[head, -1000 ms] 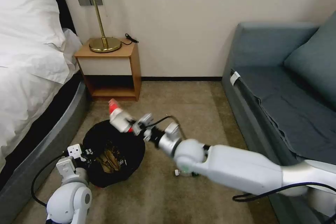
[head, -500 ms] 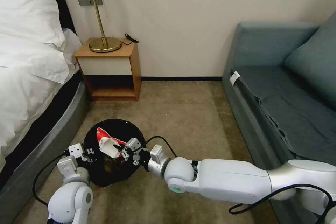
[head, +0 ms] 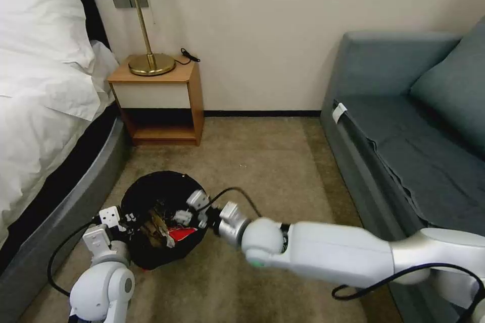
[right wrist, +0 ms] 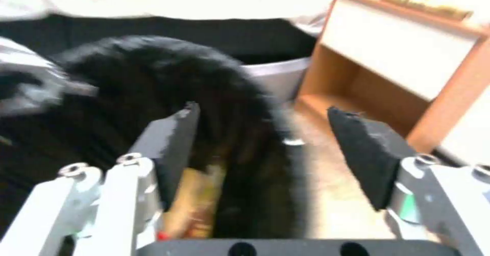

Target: Pick up the trash bin, then pick up the garbage on the floor and place it into the trash bin.

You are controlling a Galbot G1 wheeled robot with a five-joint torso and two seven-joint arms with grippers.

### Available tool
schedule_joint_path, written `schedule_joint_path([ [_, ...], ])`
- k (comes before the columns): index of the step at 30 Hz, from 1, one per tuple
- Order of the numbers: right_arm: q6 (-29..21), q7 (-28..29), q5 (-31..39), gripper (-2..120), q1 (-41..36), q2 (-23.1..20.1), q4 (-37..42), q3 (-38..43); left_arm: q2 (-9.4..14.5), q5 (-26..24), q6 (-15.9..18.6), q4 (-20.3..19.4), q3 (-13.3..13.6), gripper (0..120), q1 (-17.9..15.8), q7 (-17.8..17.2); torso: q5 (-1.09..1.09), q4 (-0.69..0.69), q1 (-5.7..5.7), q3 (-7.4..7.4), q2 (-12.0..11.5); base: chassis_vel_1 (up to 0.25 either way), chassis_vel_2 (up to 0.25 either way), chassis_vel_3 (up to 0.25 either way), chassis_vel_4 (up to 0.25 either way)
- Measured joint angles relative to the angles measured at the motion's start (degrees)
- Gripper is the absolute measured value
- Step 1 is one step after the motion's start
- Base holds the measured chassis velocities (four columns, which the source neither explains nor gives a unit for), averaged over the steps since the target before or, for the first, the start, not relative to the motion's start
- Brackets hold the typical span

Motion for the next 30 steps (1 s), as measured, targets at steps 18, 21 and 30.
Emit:
schedule_joint_path([
  [18,13.4,-45.3,-17.9,100,7.2,-10.7,-15.5,-1.5,0.3,-0.4,-0.4,0.5,-0.4,3,-0.1,0.2,0.01,-0.01,0.0,0.01,0.0,0.0,0.0,0.0,0.0],
  [21,16.0,-48.4,-20.1,100,5.8,-10.3,-22.2,-2.7,0.3,-0.4,-0.7,0.7,-0.5,3,0.2,0.2,0.01,0.0,0.0,0.01,0.0,0.0,0.0,0.0,0.0],
  [30,19.6,-53.3,-23.4,99,2.0,-9.3,-37.0,-4.1,0.5,-0.4,-1.0,0.8,-0.7,3,0.4,0.3,0.01,-0.01,0.0,0.01,0.0,0.0,0.0,0.0,0.0],
])
